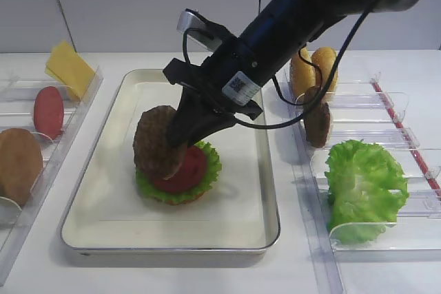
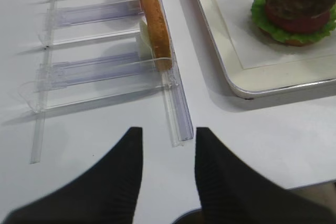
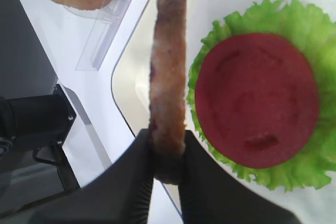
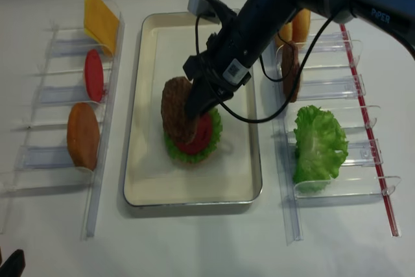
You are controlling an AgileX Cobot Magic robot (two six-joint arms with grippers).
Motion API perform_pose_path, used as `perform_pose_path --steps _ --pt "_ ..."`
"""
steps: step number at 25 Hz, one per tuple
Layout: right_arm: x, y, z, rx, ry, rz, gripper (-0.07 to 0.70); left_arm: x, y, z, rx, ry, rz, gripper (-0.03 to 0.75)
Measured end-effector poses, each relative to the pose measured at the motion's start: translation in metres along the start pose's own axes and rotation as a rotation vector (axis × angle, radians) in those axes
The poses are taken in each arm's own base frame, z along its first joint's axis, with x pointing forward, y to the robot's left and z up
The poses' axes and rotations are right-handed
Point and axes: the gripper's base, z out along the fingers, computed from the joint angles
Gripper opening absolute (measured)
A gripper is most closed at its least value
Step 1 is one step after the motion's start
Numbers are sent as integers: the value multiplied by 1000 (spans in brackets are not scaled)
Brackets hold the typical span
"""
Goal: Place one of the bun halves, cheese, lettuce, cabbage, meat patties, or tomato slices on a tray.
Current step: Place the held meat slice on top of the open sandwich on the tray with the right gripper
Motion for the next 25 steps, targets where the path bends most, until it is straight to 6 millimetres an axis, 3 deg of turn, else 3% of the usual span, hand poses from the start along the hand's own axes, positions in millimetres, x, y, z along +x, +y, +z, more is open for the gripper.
perform_pose_path --steps 25 --pt "7 -12 9 10 36 1 127 0 0 0 0 0 0 232"
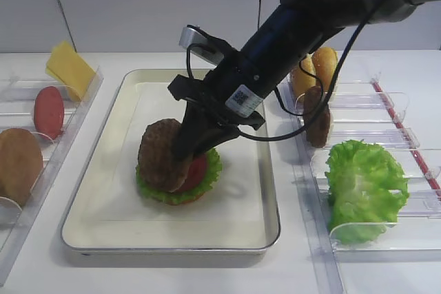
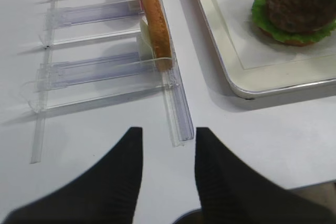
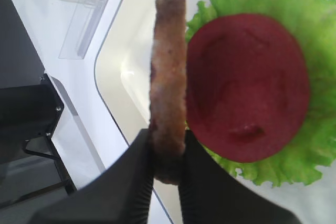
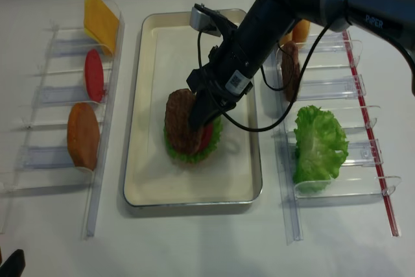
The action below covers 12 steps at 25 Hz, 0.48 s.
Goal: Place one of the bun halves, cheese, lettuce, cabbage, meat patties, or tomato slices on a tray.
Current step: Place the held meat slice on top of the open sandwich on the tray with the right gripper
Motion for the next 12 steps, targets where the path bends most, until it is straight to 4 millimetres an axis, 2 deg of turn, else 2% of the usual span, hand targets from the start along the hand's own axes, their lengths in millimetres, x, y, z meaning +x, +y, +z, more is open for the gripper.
perform_pose_path --steps 12 --pt "-1 -4 0 41 -8 -10 127 0 0 0 0 0 0 232"
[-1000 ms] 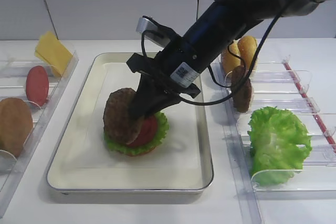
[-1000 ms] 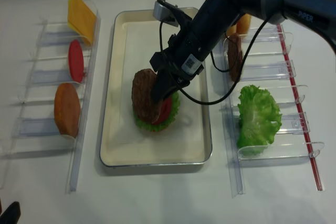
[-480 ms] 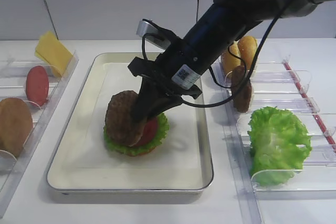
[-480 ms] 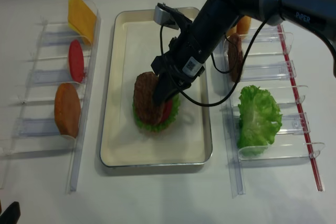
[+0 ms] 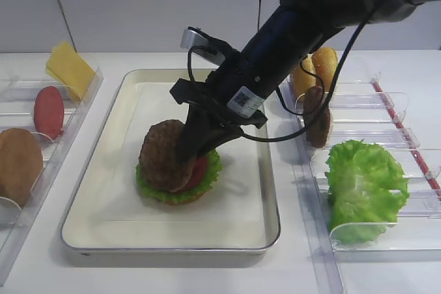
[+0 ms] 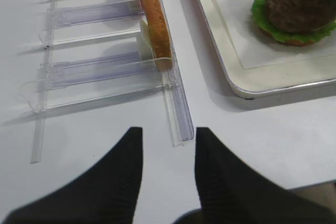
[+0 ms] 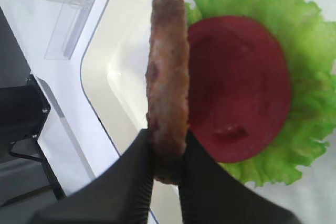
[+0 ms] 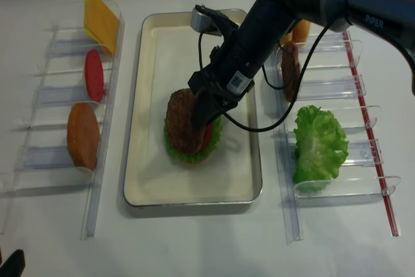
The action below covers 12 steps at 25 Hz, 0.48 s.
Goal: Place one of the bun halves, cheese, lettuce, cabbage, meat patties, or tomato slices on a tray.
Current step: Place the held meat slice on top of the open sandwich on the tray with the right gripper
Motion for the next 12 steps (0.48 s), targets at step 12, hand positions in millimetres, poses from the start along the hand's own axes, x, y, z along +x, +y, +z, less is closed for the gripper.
perform_pose_path --steps 12 --pt "0 -4 0 43 -6 35 124 0 0 0 0 0 0 232"
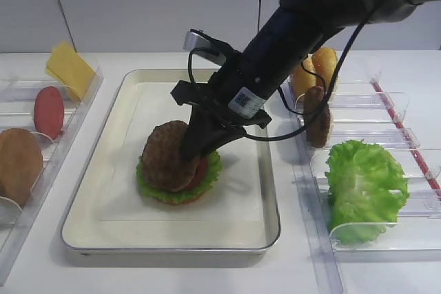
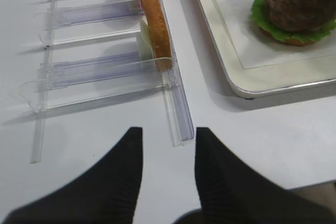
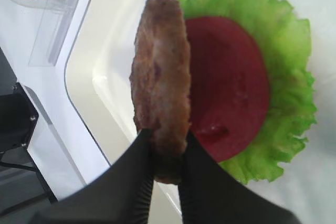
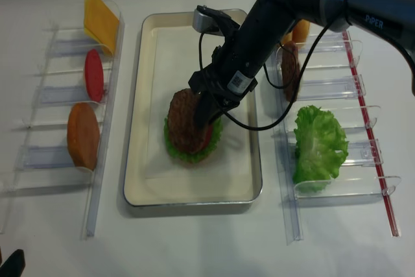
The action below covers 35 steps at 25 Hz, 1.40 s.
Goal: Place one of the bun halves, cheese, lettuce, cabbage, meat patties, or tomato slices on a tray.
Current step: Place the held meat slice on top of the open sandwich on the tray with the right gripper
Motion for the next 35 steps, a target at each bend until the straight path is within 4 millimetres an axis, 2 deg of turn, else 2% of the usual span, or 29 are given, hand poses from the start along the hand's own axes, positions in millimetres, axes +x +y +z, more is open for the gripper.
perform_pose_path --steps 22,25,30,35 --pt "-1 -6 0 65 -15 21 181 0 0 0 0 0 0 232" --pt "-2 -7 0 80 -18 19 238 0 0 0 0 0 0 232" --pt "-2 -9 0 94 -22 17 398 0 0 0 0 0 0 232" --pt "-1 -10 -1 116 -9 20 440 0 0 0 0 0 0 232"
